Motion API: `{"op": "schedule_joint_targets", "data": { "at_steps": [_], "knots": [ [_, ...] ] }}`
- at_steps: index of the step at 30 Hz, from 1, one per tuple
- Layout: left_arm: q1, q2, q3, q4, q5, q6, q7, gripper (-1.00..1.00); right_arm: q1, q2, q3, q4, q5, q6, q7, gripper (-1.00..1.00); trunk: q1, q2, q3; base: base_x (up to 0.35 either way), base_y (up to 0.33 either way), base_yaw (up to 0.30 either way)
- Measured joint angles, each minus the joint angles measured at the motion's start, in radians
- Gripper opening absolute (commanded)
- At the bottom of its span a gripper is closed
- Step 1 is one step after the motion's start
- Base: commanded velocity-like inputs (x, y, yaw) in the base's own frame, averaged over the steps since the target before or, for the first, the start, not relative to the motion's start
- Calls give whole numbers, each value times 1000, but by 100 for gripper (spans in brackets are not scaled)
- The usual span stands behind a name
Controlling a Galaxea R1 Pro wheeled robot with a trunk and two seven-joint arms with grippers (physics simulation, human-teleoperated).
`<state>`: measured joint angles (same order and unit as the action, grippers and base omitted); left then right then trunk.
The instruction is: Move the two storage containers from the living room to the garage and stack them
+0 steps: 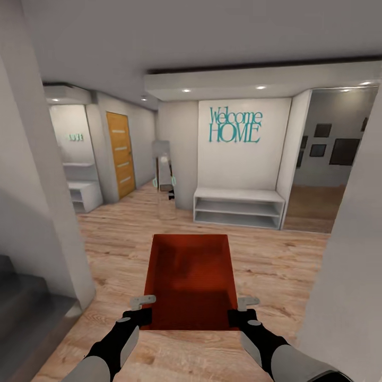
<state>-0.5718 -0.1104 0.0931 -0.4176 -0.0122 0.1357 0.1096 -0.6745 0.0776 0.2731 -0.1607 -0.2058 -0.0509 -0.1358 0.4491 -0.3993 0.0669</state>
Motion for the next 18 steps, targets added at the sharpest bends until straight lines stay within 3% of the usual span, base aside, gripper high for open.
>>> {"op": "schedule_joint_targets", "data": {
  "at_steps": [13,18],
  "knots": [
    [0,0,0,0,0,2,1,-100,0,0,0,0,0,2,0,-100,0,0,0,322,0,254],
    [0,0,0,0,0,2,1,-100,0,0,0,0,0,2,0,-100,0,0,0,322,0,47]
  ]
}}
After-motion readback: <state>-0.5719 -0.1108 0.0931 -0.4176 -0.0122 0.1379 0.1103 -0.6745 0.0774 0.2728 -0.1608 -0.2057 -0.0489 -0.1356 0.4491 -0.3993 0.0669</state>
